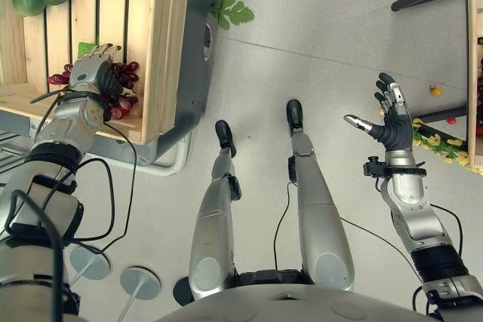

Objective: Pick up the fruits from the basket on one side to the basket on the other side

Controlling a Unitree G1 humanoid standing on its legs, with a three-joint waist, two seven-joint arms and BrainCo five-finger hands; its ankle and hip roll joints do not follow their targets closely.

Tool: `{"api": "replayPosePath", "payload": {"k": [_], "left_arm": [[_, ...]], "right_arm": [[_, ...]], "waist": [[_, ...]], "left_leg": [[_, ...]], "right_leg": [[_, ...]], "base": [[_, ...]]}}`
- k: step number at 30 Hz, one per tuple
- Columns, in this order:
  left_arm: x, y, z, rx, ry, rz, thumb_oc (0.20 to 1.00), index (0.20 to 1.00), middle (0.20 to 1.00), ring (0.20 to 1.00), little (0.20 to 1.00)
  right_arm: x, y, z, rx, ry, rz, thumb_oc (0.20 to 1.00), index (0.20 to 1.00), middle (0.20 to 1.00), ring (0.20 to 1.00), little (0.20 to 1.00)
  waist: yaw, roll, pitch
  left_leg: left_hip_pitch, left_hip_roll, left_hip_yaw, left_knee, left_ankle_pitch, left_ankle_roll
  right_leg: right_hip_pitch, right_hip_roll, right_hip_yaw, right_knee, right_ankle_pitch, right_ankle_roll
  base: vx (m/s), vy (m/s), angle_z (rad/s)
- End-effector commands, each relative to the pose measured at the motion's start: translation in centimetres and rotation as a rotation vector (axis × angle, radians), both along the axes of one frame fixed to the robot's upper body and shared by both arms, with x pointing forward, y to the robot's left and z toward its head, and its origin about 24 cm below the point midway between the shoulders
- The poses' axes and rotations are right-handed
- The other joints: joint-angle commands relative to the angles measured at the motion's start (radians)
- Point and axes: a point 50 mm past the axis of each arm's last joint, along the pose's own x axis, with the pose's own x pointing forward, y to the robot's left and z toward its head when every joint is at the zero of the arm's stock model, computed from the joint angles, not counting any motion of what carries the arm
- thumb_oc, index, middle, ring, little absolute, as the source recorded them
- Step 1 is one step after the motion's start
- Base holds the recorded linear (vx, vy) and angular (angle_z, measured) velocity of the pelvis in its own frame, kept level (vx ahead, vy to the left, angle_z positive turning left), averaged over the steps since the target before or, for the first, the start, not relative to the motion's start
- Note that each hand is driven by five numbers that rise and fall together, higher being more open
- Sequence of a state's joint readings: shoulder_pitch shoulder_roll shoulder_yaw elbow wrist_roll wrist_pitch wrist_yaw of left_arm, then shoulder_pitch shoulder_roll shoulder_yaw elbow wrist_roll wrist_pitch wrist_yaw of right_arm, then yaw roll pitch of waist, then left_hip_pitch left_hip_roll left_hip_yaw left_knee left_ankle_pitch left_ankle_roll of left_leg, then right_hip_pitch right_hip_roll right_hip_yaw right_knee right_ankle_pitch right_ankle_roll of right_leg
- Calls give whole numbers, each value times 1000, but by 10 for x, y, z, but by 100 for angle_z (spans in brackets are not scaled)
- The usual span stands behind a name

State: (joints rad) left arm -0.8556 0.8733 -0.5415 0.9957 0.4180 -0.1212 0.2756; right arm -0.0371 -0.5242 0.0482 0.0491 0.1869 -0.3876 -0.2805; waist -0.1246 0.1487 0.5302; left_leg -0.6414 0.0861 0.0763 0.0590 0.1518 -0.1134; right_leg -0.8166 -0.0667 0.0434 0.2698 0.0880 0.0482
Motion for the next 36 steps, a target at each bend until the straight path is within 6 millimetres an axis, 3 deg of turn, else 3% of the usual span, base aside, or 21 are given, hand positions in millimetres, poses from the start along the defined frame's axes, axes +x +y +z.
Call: {"api": "replayPosePath", "payload": {"k": [1, 9, 17, 27, 30, 32, 33, 35, 36], "left_arm": [[-22, 51, 24, 58, -10, 193, 1000, 1000, 1000, 1000, 1000], [-30, 69, 11, 99, 120, 310, 1000, 1000, 1000, 1000, 1000], [-58, 100, -8, 113, 287, 463, 1000, 1000, 1000, 1000, 1000], [-76, 116, -13, 86, 334, 557, 1000, 1000, 1000, 1000, 1000], [-77, 118, -13, 84, 338, 573, 887, 887, 887, 887, 887], [-79, 121, -10, 91, 338, 590, 724, 724, 724, 724, 724], [-80, 121, -9, 88, 335, 599, 598, 598, 598, 598, 598], [-80, 122, -9, 91, 334, 604, 520, 520, 520, 520, 520], [-76, 120, -2, 102, 285, 607, 322, 322, 322, 322, 322]], "right_arm": [[-10, 7, 17, 30, -129, 23, 1000, 1000, 1000, 1000, 1000], [-9, 10, 17, 51, -128, 35, 1000, 1000, 1000, 1000, 1000], [-8, 10, 14, 68, -103, 49, 1000, 1000, 1000, 1000, 1000], [-6, 12, 15, 87, -100, 72, 1000, 1000, 1000, 1000, 1000], [-6, 12, 15, 86, -98, 75, 1000, 1000, 1000, 1000, 1000], [-6, 11, 17, 86, -104, 80, 1000, 1000, 1000, 1000, 1000], [-6, 12, 18, 90, -107, 82, 1000, 1000, 1000, 1000, 1000], [-6, 12, 18, 89, -110, 82, 1000, 1000, 1000, 1000, 1000], [-5, 13, 19, 81, -111, 90, 1000, 1000, 1000, 1000, 1000]], "waist": [[-4, -43, -10], [-3, -49, -10], [2, -40, -10], [-1, -42, -10], [-1, -42, -10], [1, -42, -10], [2, -42, -10], [2, -42, -10], [1, -45, -10]], "left_leg": [[-78, 2, -33, 206, -118, 23], [-102, 0, -32, 221, -122, 23], [-93, -3, -26, 214, -124, 22], [-97, 2, -23, 208, -120, 21], [-98, 1, -25, 209, -121, 22], [-101, 2, -26, 209, -120, 22], [-104, 2, -28, 210, -120, 22], [-106, 2, -28, 210, -120, 22], [-110, 1, -32, 213, -120, 21]], "right_leg": [[26, -11, 16, 72, -103, 107], [7, -7, 23, 73, -101, 104], [5, -6, 27, 67, -96, 102], [6, -2, 31, 55, -92, 104], [6, -1, 29, 55, -91, 103], [5, -2, 29, 55, -90, 104], [5, -2, 27, 55, -90, 104], [4, -2, 27, 55, -90, 104], [4, -1, 26, 55, -90, 104]], "base": [[0, 0, 0], [-1, -1, -1], [-3, 9, -3], [-3, 1, -4], [0, 0, 0], [0, 0, 0], [0, 0, 0], [0, 0, 0], [0, 0, 0]]}}
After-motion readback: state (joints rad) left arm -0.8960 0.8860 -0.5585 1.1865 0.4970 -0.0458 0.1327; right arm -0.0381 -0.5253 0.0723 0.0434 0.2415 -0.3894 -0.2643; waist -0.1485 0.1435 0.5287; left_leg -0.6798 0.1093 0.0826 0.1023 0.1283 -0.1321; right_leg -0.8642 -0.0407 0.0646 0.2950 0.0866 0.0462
